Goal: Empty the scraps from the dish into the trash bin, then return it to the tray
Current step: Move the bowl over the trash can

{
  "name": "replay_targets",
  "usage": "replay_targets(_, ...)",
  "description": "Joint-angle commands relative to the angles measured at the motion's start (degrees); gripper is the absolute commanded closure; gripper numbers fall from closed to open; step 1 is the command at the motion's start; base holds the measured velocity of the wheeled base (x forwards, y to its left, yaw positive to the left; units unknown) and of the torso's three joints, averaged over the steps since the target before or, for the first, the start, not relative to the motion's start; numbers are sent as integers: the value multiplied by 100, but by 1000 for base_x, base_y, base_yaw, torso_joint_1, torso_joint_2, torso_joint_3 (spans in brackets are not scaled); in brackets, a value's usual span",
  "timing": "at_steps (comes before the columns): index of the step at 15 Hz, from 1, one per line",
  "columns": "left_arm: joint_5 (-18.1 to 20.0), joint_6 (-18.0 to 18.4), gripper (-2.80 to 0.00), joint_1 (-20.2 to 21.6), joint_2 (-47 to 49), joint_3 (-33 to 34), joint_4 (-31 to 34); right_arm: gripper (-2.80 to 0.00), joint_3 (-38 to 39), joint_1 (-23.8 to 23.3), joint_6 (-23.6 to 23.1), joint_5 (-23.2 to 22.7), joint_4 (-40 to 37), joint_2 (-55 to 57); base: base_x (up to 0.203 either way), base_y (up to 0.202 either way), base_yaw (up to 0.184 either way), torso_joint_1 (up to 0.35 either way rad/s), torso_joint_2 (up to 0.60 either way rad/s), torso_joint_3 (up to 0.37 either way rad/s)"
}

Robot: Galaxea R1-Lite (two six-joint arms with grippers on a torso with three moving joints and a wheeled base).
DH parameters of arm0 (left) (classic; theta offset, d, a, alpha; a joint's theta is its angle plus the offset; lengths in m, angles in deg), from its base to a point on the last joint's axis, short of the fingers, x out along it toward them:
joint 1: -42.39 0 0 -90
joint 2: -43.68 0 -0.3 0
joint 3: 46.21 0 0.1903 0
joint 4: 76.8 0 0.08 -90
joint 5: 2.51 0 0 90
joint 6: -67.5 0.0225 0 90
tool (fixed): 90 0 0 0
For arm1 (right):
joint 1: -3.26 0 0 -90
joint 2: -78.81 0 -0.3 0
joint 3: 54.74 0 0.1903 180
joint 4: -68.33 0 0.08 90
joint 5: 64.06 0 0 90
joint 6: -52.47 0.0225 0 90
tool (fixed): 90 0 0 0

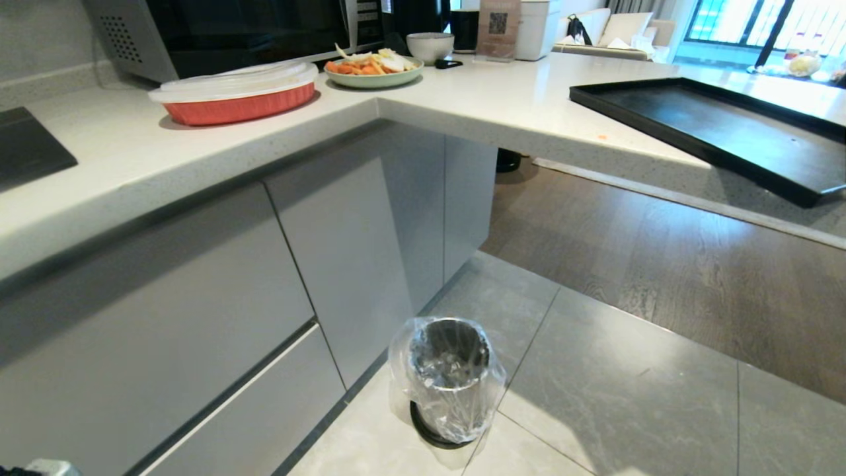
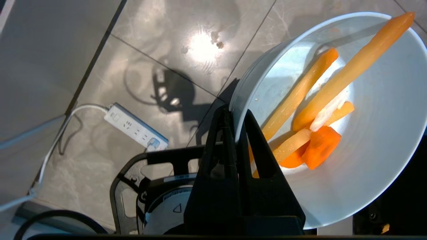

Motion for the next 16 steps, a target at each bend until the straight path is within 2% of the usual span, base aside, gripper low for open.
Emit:
replay_targets(1, 1, 1, 0, -299, 185, -17, -197, 0, 0, 1, 3, 2, 3, -2, 0, 0, 0, 0, 0, 0)
replay_targets(8, -40, 3, 0, -1250, 612, -36, -374, 0, 0, 1, 3, 2, 3, -2, 0, 0, 0, 0, 0, -13)
replay_targets(16, -40, 12, 0, -1393, 856, -150, -380, 0, 0, 1, 3, 2, 3, 3, 0, 0, 0, 3, 3, -182)
